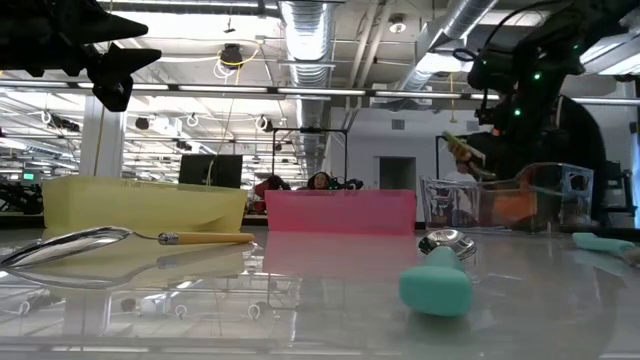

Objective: Sort silverware by color (type)
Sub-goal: Put the blue spoon into the transparent bin

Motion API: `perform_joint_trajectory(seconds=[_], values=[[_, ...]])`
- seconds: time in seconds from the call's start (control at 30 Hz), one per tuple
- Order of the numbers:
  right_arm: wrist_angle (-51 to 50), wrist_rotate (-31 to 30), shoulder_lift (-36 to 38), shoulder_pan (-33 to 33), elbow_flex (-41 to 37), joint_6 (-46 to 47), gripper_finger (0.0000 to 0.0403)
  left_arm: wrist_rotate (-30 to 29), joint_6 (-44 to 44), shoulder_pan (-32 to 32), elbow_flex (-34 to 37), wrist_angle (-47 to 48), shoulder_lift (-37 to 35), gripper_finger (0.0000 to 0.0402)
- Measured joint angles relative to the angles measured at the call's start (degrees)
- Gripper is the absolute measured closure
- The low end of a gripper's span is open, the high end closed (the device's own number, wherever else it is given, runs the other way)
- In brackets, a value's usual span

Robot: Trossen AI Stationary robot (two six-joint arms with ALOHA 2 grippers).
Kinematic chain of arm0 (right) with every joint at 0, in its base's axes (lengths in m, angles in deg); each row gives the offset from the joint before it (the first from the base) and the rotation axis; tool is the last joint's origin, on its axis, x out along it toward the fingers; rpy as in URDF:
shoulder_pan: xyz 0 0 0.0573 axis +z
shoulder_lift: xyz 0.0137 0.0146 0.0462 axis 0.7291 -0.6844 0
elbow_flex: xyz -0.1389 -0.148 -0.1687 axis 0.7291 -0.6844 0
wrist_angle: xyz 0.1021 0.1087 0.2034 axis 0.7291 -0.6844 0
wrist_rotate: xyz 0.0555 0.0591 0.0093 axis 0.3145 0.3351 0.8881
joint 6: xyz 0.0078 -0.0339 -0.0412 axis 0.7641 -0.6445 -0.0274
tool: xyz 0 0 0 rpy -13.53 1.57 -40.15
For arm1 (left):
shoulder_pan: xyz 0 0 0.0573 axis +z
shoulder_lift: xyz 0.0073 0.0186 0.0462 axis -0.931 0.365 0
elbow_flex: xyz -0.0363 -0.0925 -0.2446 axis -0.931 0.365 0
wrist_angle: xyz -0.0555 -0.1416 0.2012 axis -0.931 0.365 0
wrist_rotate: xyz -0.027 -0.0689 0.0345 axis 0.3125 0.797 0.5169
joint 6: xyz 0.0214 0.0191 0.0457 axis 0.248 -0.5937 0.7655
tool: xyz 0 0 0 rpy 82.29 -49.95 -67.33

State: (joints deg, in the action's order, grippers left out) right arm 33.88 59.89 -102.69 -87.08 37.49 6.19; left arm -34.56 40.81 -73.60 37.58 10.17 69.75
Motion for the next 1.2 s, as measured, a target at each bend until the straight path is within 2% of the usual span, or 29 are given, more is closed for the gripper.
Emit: perform_joint_trajectory(seconds=[0.13, 0.43, 0.67, 0.87, 1.2], values=[[4.4, 1.7, -2.3, -1.4, 0.0, -1.0, 0.0371, -0.3, 0.2, 0.0, 0.0, 0.0, 0.0, 0.0253], [4.7, 2.0, -10.6, -3.5, 0.0, -2.3, 0.0367, -0.3, -0.1, 0.0, 0.0, 0.3, 0.0, 0.0253], [7.5, 7.0, -15.0, -4.9, 0.2, -2.5, 0.0363, -0.3, -0.2, 0.0, 0.0, 1.0, 0.0, 0.0253], [8.2, 7.4, -14.5, -5.2, 0.1, -2.7, 0.0345, -0.3, -0.3, 0.0, 0.0, 1.0, 0.0, 0.0253], [6.4, 7.1, -13.4, -6.1, -0.1, -2.0, 0.0342, -0.3, -0.4, 0.0, 0.0, 1.0, 0.0, 0.0253]])
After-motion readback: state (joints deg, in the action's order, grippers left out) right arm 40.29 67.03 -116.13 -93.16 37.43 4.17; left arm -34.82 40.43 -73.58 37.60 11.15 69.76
